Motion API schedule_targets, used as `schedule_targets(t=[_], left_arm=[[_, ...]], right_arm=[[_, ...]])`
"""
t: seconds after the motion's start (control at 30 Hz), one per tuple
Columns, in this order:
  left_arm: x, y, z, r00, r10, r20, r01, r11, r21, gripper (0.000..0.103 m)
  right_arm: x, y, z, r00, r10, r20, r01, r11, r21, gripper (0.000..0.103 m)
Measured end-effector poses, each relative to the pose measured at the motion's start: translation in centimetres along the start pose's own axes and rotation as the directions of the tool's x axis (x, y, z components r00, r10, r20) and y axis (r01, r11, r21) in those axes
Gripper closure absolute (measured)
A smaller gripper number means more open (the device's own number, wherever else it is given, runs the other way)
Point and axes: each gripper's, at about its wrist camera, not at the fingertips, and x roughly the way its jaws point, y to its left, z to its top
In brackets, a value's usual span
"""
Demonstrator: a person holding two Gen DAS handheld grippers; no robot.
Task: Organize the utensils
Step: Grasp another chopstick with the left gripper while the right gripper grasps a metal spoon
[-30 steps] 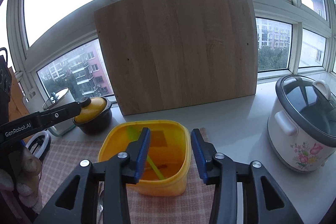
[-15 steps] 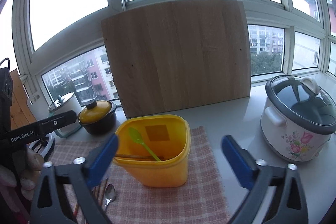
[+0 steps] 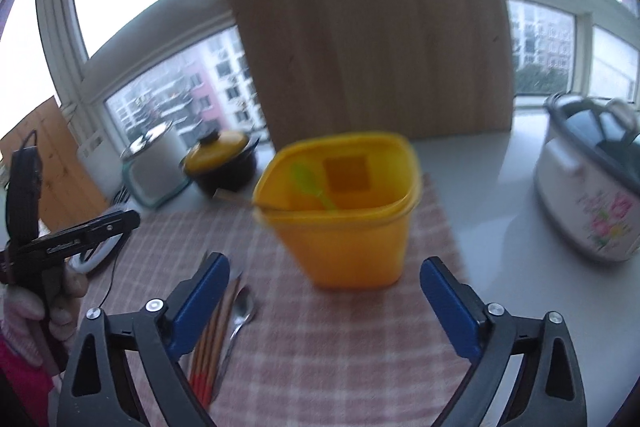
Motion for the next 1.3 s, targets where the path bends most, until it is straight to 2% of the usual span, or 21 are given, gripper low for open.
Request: schedule_targets(t=[0.13, 0.2, 0.27, 0.43, 0.53, 0.83, 1.1, 1.17, 1.3], left_arm=[[1.1, 1.1, -1.3, 0.999, 0.003, -0.048, -0.003, 1.0, 0.0, 0.047], [1.5, 1.6, -2.1, 0.998, -0.004, -0.067, 0.003, 1.0, -0.007, 0.048], [2.3, 2.2, -2.6, 0.996, -0.008, -0.092, 0.005, 1.0, -0.025, 0.056], [4.7, 3.8, -3.3, 0.988, -0.009, -0.155, -0.003, 0.997, -0.072, 0.07], [6.1, 4.5, -3.7, 0.983, -0.003, -0.186, -0.013, 0.996, -0.089, 0.07], [8.9, 4.7, -4.1, 0.972, -0.009, -0.236, -0.012, 0.996, -0.086, 0.073], [11.5, 4.6, -3.3, 0.964, 0.005, -0.265, -0.025, 0.997, -0.069, 0.074], [11.9, 4.4, -3.2, 0.963, 0.022, -0.27, -0.038, 0.998, -0.056, 0.079], [12.6, 4.2, -3.2, 0.961, 0.044, -0.273, -0.06, 0.997, -0.048, 0.082]], right_arm=[[2.0, 1.5, -0.9, 0.994, 0.069, -0.085, -0.073, 0.996, -0.043, 0.029], [2.9, 2.3, -1.4, 0.989, 0.082, -0.119, -0.09, 0.994, -0.06, 0.031], [3.8, 3.2, -2.1, 0.986, 0.088, -0.143, -0.102, 0.991, -0.092, 0.034], [6.8, 4.7, -3.4, 0.966, 0.102, -0.239, -0.135, 0.983, -0.127, 0.054], [8.4, 5.5, -4.2, 0.957, 0.09, -0.277, -0.135, 0.98, -0.145, 0.062], [13.2, 7.2, -4.6, 0.944, 0.051, -0.325, -0.114, 0.977, -0.178, 0.068], [15.1, 8.7, -4.2, 0.938, 0.026, -0.346, -0.109, 0.969, -0.222, 0.069], [15.4, 8.8, -4.2, 0.937, 0.019, -0.348, -0.105, 0.968, -0.228, 0.069], [16.0, 9.0, -4.2, 0.934, 0.012, -0.356, -0.102, 0.967, -0.235, 0.07]])
